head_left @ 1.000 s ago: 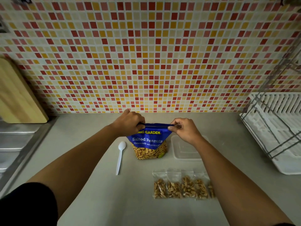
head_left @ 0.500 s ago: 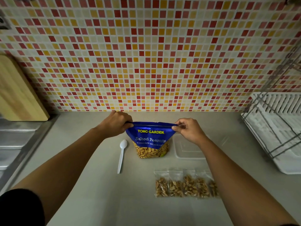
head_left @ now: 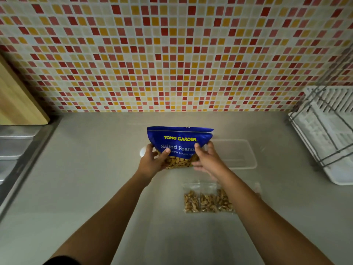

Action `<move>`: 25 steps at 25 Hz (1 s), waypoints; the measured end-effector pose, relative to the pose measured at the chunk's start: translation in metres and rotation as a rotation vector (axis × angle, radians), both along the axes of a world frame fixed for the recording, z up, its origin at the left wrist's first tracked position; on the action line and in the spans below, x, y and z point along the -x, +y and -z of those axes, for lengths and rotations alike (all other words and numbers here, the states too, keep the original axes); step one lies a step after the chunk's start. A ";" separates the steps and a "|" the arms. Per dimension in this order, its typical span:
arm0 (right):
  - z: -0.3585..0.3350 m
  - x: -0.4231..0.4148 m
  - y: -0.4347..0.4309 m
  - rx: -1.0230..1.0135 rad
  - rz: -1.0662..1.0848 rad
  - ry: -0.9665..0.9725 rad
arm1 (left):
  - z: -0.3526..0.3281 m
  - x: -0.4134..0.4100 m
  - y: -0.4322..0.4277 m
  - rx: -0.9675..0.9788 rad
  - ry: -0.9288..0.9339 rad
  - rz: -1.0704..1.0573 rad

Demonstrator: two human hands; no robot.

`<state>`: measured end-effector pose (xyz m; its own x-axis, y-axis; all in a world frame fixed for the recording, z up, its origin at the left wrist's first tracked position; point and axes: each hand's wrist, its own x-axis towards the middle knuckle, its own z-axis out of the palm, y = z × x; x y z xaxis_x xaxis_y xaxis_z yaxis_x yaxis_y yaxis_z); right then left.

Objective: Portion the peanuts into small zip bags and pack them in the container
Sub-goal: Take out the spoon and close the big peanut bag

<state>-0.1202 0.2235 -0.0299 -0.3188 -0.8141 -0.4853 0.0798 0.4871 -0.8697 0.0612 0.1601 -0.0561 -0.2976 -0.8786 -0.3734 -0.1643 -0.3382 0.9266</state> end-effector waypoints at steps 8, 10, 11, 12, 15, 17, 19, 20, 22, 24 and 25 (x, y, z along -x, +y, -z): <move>0.004 0.007 -0.068 0.109 0.116 -0.099 | 0.005 0.032 -0.076 -0.031 0.000 -0.112; 0.006 0.015 -0.092 0.109 0.122 -0.102 | 0.003 0.041 -0.099 -0.021 -0.011 -0.120; 0.006 0.019 -0.104 0.109 0.120 -0.101 | 0.002 0.045 -0.110 -0.021 -0.018 -0.125; 0.007 0.022 -0.115 0.112 0.121 -0.097 | 0.002 0.049 -0.120 -0.024 -0.018 -0.130; 0.006 0.032 -0.143 0.103 0.134 -0.102 | -0.001 0.059 -0.145 -0.028 -0.019 -0.133; 0.005 0.035 -0.157 0.091 0.140 -0.107 | -0.003 0.063 -0.157 -0.027 -0.030 -0.136; 0.003 0.037 -0.164 0.093 0.130 -0.093 | -0.004 0.064 -0.165 -0.033 -0.041 -0.117; 0.002 0.038 -0.164 0.097 0.122 -0.086 | -0.004 0.063 -0.166 -0.045 -0.041 -0.106; 0.006 0.035 -0.156 0.088 0.083 -0.037 | -0.005 0.058 -0.158 -0.082 -0.016 -0.110; 0.012 0.029 -0.134 0.056 0.025 0.104 | -0.007 0.050 -0.136 -0.104 0.031 -0.142; 0.014 0.025 -0.118 0.043 -0.022 0.196 | -0.006 0.045 -0.120 -0.086 0.029 -0.154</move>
<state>-0.1456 0.1060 -0.0439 -0.3856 -0.8407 -0.3801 -0.1032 0.4486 -0.8877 0.0157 0.0401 -0.0500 -0.1734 -0.8798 -0.4425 -0.0776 -0.4357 0.8967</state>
